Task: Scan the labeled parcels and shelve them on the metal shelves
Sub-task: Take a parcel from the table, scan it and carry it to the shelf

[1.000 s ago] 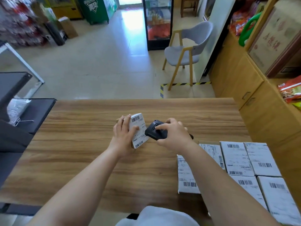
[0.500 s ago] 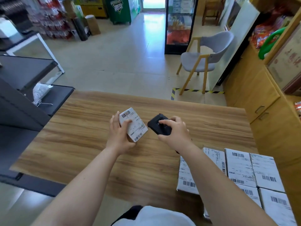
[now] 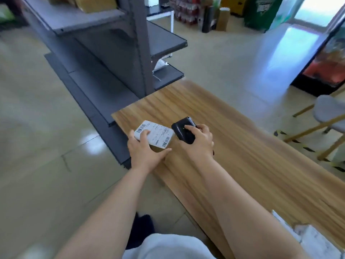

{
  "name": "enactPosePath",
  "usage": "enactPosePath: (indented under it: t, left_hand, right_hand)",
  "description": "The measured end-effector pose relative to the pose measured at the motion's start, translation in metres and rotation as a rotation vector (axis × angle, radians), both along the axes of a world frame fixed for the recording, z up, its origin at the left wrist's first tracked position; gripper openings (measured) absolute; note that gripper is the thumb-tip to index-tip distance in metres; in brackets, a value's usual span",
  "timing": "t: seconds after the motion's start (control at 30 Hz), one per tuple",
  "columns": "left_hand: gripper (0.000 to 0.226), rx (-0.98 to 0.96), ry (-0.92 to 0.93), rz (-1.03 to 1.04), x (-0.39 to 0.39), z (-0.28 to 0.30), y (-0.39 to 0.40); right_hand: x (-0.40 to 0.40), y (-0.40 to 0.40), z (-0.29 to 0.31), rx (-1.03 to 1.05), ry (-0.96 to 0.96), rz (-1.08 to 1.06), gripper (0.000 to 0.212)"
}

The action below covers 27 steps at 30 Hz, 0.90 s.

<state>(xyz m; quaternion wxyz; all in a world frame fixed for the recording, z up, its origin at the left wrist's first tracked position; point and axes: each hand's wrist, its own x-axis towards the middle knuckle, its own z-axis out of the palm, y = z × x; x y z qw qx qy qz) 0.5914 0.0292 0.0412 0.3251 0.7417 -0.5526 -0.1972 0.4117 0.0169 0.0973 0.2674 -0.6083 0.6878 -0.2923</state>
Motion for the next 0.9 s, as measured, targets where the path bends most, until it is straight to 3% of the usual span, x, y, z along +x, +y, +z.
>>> enactPosePath:
  t: [0.2,0.43,0.63,0.9]
  left_hand:
    - [0.1,-0.053,0.086,0.321,0.136,-0.006,0.009]
    - [0.097,-0.11,0.12,0.58,0.353,0.015,-0.01]
    - [0.097,-0.161,0.105,0.689,0.516,0.035,-0.035]
    - [0.094,-0.093,0.128,0.779,0.654,0.021,-0.097]
  right_hand:
    - [0.139,-0.031,0.002,-0.035,0.084,0.223,0.052]
    - [0.349,-0.081,0.02,-0.079,0.139,0.42,0.055]
    - [0.522,-0.122,0.034,-0.116,0.172,0.531,0.055]
    - [0.677,-0.2,0.024,-0.103,0.199,0.654,0.055]
